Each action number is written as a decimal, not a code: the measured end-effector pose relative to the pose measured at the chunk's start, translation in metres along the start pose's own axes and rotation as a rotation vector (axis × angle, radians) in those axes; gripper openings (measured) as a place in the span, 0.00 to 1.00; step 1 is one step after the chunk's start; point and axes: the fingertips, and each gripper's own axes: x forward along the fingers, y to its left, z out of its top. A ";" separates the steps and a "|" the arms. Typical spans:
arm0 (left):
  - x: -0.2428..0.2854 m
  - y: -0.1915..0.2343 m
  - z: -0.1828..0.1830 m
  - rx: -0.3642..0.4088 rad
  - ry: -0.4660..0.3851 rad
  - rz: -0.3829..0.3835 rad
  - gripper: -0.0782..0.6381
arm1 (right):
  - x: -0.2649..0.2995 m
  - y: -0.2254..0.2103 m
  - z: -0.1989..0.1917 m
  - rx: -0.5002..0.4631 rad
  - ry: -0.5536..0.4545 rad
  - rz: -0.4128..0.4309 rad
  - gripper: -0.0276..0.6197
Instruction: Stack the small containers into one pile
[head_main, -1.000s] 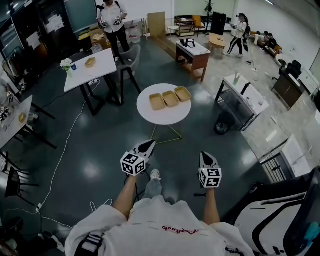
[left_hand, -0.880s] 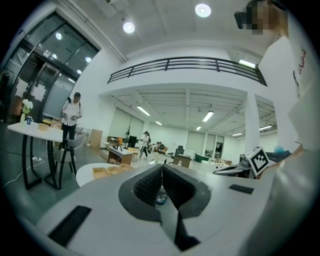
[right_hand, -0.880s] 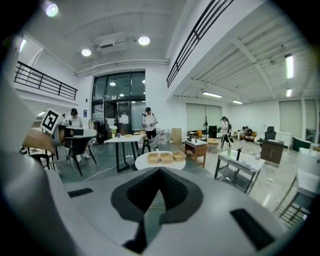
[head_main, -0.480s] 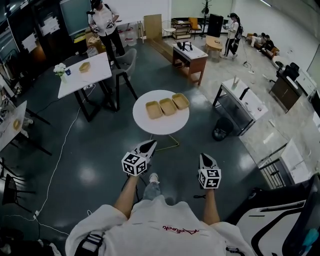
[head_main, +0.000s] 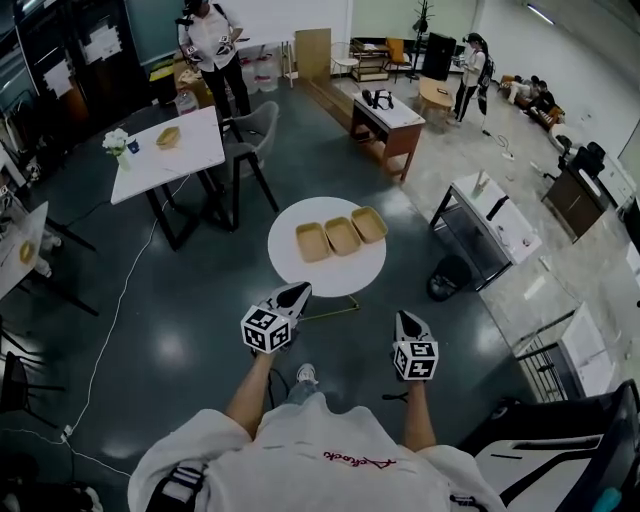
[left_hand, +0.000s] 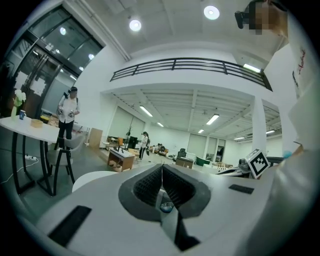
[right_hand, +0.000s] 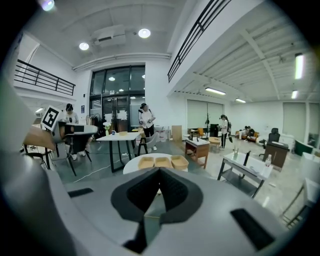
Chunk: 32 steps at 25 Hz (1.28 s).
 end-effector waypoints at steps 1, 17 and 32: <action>0.005 0.008 0.002 -0.002 0.001 0.001 0.13 | 0.009 0.000 0.005 -0.003 -0.001 0.002 0.07; 0.091 0.106 0.041 -0.002 0.010 -0.047 0.13 | 0.130 -0.014 0.064 -0.008 0.007 -0.023 0.07; 0.140 0.162 0.041 -0.012 0.032 -0.104 0.13 | 0.191 -0.017 0.065 0.017 0.034 -0.070 0.07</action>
